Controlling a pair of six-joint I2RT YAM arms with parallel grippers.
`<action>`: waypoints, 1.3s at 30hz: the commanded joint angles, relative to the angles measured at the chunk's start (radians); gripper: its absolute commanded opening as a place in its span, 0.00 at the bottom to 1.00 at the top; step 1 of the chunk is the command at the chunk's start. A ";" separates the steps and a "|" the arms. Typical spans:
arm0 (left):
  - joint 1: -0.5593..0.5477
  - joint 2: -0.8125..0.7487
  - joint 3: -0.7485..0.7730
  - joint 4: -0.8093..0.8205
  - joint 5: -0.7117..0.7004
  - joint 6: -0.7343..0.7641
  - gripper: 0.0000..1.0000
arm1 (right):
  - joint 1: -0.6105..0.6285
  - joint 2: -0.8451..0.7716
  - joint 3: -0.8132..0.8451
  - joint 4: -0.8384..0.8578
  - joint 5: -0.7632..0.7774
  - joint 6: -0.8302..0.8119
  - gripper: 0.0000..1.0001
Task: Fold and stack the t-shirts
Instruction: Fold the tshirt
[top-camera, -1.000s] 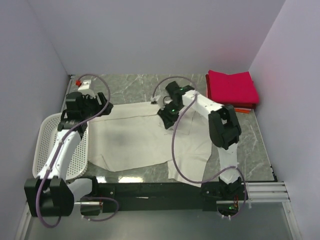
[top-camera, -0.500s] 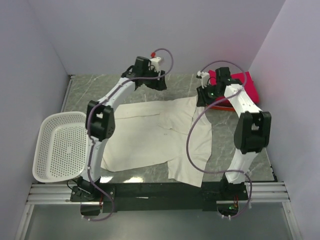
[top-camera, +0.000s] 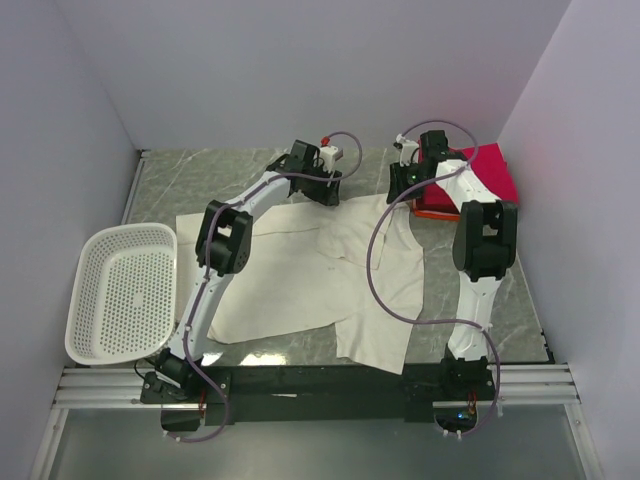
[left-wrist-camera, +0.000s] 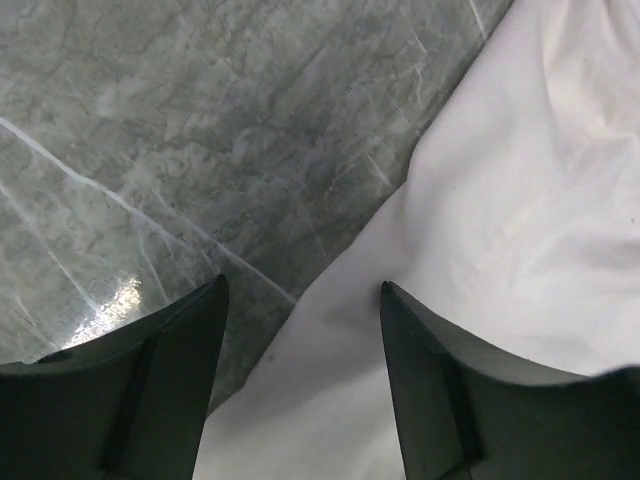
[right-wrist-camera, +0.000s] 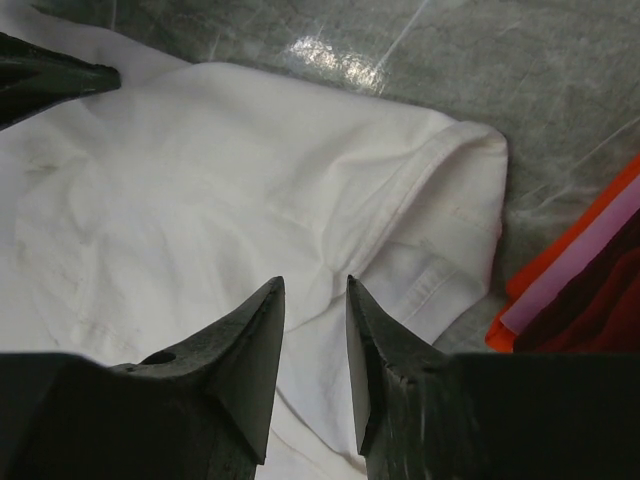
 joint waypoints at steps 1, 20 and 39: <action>-0.003 0.010 0.045 0.029 0.006 0.064 0.67 | 0.000 -0.054 -0.008 0.032 -0.016 0.019 0.39; -0.006 0.034 0.023 0.004 0.101 0.048 0.26 | 0.007 0.185 0.273 -0.046 0.165 0.117 0.36; 0.040 0.011 0.010 0.075 0.103 -0.037 0.00 | 0.034 0.199 0.274 -0.045 0.194 0.141 0.03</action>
